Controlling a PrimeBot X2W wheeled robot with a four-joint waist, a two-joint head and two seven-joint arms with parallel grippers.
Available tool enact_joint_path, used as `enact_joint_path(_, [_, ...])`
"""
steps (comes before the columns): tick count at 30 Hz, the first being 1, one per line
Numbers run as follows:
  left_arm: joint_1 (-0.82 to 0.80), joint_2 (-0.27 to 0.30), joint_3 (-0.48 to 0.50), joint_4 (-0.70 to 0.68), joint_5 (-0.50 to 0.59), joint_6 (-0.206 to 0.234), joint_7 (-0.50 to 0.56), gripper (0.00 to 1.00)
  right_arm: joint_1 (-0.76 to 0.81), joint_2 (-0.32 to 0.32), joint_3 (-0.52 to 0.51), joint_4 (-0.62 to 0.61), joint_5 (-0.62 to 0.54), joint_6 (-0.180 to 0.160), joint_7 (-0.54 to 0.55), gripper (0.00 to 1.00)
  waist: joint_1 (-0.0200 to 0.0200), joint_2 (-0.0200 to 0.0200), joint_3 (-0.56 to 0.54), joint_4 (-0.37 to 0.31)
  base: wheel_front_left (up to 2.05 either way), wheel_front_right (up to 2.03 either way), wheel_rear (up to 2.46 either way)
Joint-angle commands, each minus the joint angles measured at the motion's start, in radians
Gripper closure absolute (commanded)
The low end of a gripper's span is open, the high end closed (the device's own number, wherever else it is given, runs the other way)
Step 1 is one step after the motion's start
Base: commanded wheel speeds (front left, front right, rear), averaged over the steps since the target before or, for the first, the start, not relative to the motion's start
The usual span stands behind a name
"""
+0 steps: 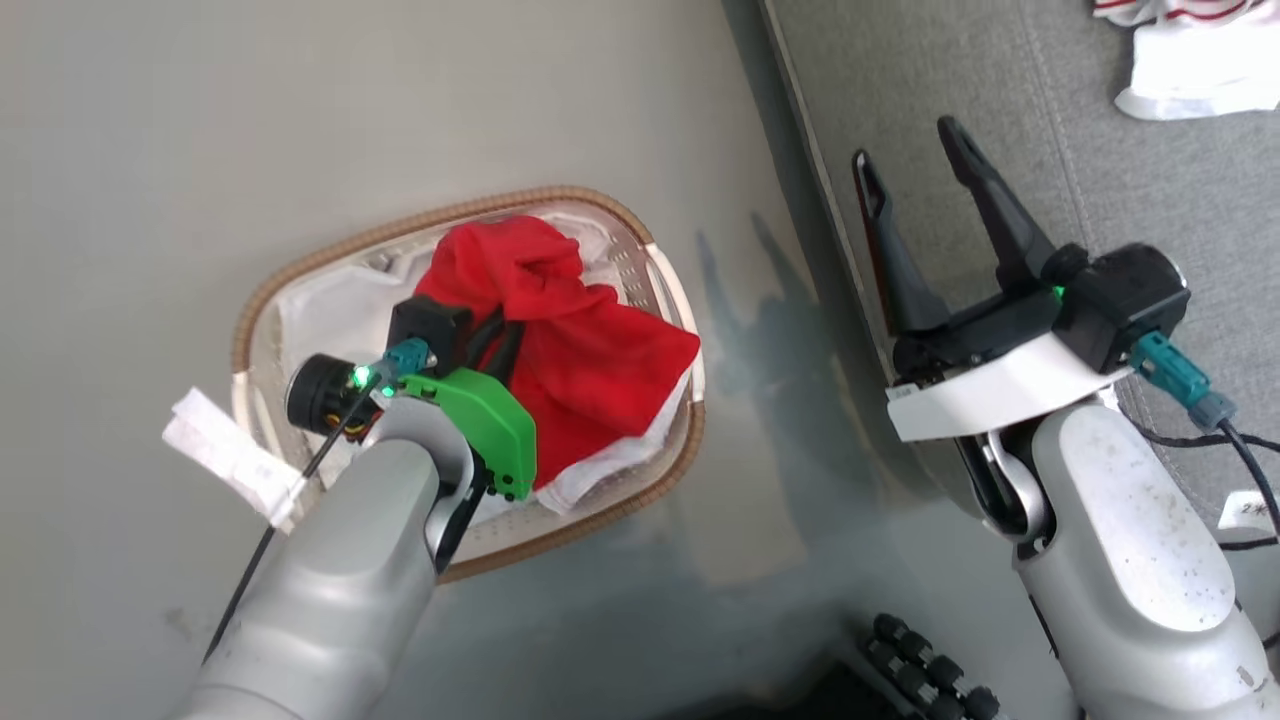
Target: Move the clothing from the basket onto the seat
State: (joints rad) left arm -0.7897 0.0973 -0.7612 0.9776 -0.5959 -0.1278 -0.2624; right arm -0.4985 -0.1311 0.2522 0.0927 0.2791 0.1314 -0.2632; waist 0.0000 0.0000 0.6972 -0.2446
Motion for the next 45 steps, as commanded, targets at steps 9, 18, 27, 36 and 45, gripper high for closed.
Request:
enact_joint_path(9, [0.198,0.011,0.168,-0.217,0.134,-0.004,-0.003,1.00,0.098,-0.003,0.004,0.043,-0.011,-0.001,-0.002,0.00,0.0000,0.0000,-0.267,0.124,0.00,0.00,0.00])
enact_joint_path(18, [0.332,-0.007,0.290,-0.389,0.199,-0.004,-0.003,1.00,0.180,0.019,0.010,0.069,-0.027,-0.001,-0.002,0.00,0.0000,0.0000,-0.405,0.161,0.00,0.00,0.00])
enact_joint_path(27, [0.367,-0.003,0.332,-0.534,0.211,-0.005,-0.003,1.00,0.249,0.029,0.054,0.096,-0.036,-0.001,-0.002,0.00,0.0000,0.0000,-0.507,0.182,0.00,0.00,0.00])
enact_joint_path(36, [0.359,-0.005,0.325,-0.648,0.204,-0.005,-0.003,1.00,0.299,0.039,0.083,0.111,-0.042,-0.001,-0.002,0.00,0.0000,0.0000,-0.575,0.187,0.00,0.00,0.00])
enact_joint_path(45, [0.373,-0.010,0.310,-0.677,0.206,-0.005,-0.003,1.00,0.248,0.023,0.210,0.029,-0.055,-0.001,-0.002,0.00,0.0000,0.0000,-0.613,0.188,0.00,0.00,0.00])
